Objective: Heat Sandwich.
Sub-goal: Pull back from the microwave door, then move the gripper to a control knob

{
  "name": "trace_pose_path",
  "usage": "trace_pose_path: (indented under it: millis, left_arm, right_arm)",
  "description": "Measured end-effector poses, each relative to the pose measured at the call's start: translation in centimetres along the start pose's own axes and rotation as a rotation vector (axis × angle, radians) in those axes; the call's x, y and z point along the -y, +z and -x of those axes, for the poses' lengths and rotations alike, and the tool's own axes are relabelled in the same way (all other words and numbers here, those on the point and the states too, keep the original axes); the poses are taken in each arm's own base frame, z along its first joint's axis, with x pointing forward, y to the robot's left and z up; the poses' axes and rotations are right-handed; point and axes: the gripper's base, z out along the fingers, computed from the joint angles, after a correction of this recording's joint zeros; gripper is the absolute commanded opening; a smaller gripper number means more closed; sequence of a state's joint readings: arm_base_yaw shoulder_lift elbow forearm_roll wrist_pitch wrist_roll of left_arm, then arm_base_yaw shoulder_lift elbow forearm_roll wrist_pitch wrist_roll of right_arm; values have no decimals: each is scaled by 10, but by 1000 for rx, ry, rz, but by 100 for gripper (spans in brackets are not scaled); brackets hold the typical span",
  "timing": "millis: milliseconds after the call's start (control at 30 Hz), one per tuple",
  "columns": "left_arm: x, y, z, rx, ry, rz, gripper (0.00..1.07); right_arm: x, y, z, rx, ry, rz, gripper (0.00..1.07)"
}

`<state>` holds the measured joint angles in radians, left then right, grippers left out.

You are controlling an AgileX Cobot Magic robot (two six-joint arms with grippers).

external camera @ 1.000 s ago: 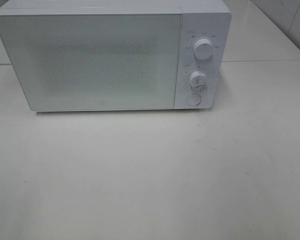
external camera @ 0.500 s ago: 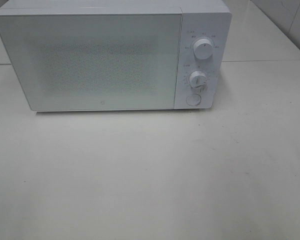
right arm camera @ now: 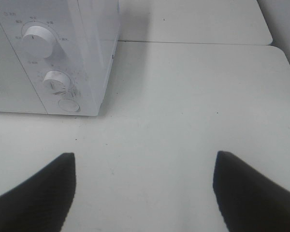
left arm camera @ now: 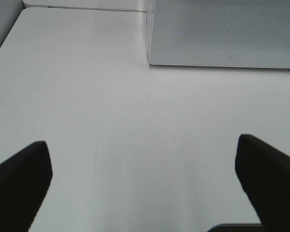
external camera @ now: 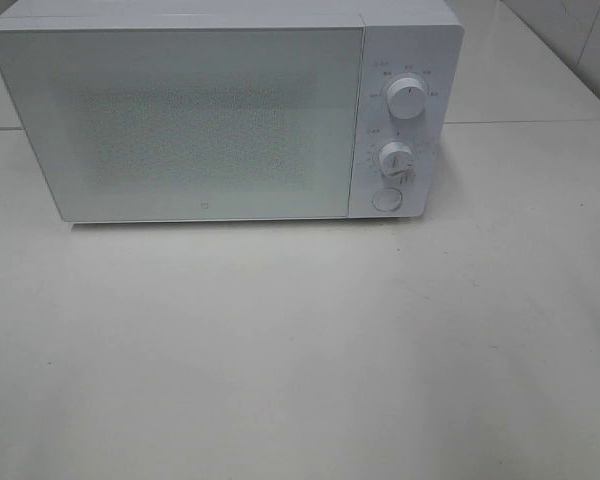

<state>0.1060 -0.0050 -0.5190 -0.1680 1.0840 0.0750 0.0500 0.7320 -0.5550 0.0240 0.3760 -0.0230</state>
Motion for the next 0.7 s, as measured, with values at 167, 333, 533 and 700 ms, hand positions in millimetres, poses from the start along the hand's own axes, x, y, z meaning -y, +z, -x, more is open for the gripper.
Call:
trace_pose_path:
  millis: [167,333,533,700]
  left_arm:
    - [0,0,0,0,0,0,98]
    - [0,0,0,0,0,0,98]
    - [0,0,0,0,0,0,98]
    - [0,0,0,0,0,0,98]
  right_arm:
    - [0,18,4,-6,1,-2,75]
    - [1,37,7,2,2,-4,75]
    - [1,57,9,17,37,-6,75]
    - [2,80,5,4,59,-8,75]
